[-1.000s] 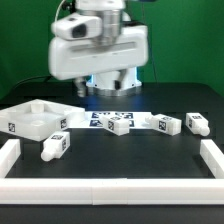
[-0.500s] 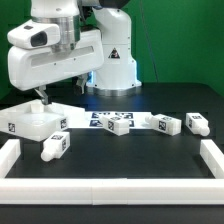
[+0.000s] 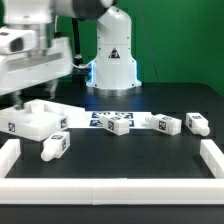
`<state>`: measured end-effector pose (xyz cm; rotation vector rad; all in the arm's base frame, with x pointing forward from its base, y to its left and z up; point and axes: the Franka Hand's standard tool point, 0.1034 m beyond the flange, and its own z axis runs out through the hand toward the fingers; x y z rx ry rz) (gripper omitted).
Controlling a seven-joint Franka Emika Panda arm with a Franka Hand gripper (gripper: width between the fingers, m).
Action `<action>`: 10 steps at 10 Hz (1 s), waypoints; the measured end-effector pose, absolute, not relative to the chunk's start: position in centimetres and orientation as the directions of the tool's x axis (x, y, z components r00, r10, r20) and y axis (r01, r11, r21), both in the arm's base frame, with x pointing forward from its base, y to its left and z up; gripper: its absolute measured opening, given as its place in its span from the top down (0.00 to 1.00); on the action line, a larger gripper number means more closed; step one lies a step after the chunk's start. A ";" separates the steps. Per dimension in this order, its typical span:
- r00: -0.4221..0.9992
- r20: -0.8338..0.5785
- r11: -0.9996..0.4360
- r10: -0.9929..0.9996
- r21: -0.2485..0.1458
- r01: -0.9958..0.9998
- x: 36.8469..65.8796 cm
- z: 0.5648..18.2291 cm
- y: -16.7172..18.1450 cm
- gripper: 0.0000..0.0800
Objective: Assemble one leg
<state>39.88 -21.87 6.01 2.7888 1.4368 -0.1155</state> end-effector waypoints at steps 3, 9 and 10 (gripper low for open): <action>0.573 -0.082 -0.577 0.815 -0.041 0.816 38.4 3.9 -24.2 0.19; 0.546 -0.092 -0.551 0.833 -0.049 0.833 41.0 2.0 -24.1 0.19; 0.546 -0.092 -0.551 0.833 -0.049 0.833 41.0 2.0 -24.1 0.34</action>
Offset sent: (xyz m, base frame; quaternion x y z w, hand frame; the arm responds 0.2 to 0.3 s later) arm 0.0323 -0.0102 -0.0274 0.0131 0.0339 -0.0221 0.9991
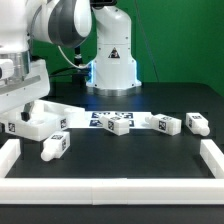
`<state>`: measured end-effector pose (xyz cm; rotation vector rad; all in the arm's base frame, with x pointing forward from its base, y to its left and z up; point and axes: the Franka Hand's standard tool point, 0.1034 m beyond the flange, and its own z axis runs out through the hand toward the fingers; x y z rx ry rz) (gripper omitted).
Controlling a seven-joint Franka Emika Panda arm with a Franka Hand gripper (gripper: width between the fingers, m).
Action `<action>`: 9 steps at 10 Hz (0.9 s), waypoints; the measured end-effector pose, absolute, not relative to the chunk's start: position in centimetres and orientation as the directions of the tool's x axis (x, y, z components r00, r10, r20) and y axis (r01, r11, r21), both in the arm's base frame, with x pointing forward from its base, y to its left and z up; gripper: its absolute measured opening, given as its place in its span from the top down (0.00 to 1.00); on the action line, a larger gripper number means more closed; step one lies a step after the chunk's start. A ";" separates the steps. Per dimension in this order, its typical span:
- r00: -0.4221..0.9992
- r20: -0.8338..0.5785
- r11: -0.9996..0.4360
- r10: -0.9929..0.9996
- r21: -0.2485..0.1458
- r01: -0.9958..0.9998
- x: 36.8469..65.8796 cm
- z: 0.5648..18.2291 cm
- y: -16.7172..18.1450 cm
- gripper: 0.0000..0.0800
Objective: Assemble one leg
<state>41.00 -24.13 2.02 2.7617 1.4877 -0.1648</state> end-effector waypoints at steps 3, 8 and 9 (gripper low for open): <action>0.546 -0.093 -0.551 0.833 -0.050 0.833 41.0 2.0 -24.1 0.75; 0.557 -0.091 -0.563 0.825 -0.046 0.825 40.7 2.1 -24.4 0.93; 0.597 -0.090 -0.602 0.797 -0.038 0.798 39.9 2.8 -24.9 0.93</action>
Offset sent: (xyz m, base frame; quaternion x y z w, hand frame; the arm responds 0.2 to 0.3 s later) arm 0.0000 0.0000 0.0000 0.0000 0.0000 0.0000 1.0000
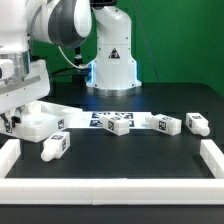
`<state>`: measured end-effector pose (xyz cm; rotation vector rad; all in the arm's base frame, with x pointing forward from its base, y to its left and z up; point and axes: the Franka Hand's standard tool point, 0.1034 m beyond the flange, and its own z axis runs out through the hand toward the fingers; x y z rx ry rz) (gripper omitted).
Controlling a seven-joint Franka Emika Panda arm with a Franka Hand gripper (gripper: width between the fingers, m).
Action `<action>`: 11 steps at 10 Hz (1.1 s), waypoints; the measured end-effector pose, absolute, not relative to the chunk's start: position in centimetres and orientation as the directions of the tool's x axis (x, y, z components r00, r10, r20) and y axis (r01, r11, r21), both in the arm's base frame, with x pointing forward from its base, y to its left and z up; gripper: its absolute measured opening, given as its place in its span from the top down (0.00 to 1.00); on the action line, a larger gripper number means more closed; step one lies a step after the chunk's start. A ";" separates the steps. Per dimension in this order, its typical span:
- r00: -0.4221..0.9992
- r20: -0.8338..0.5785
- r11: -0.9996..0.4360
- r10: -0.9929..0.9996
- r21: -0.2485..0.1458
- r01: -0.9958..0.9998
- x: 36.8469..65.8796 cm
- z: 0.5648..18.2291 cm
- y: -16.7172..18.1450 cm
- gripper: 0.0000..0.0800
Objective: Assemble one leg
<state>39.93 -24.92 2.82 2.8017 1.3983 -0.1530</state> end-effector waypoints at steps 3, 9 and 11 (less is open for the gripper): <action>0.784 -0.068 -0.786 0.617 -0.003 0.618 41.5 7.6 -22.7 0.93; 0.978 -0.082 -0.979 0.192 0.051 0.197 55.2 12.5 -12.7 0.93; 0.994 -0.058 -0.991 0.092 0.087 0.097 59.3 12.0 -11.4 0.93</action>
Offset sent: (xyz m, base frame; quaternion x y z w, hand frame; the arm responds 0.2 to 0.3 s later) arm 0.0237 0.0304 0.0551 0.0561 -0.1305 0.3380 0.9304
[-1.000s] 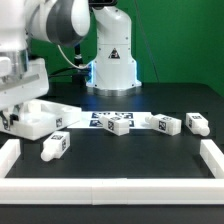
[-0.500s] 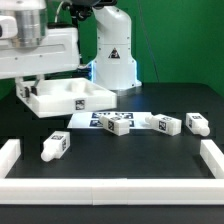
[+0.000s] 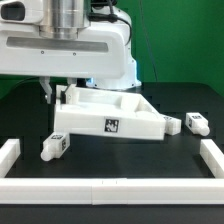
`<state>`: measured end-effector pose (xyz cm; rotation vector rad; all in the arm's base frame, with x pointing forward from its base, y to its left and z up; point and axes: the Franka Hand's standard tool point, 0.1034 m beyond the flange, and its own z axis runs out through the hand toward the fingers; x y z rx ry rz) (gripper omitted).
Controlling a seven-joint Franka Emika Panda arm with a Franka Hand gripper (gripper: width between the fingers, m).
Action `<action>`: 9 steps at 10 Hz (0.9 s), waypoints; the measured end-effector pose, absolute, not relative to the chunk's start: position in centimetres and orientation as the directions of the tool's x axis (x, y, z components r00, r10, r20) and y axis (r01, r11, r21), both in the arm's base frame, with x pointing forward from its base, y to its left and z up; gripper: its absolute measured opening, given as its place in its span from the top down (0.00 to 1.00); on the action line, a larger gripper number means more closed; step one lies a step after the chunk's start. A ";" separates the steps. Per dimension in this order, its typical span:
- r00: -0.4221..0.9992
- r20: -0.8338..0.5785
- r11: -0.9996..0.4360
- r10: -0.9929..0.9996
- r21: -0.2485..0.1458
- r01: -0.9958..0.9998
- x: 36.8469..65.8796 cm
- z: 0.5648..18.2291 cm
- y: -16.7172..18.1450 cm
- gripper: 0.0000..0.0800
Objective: Assemble one leg
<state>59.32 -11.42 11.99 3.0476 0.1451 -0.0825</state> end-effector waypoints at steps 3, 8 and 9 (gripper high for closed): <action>0.991 -0.064 -0.989 0.117 0.083 0.122 59.2 11.7 -11.4 0.93; 0.996 -0.060 -0.994 0.060 0.087 0.065 58.7 9.3 -8.9 0.93; 0.997 -0.057 -0.995 0.044 0.091 0.049 58.8 7.7 -7.5 0.93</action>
Offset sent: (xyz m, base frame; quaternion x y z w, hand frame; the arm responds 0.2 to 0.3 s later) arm 0.0000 0.0000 0.0000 0.0000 0.0000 0.0000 1.0000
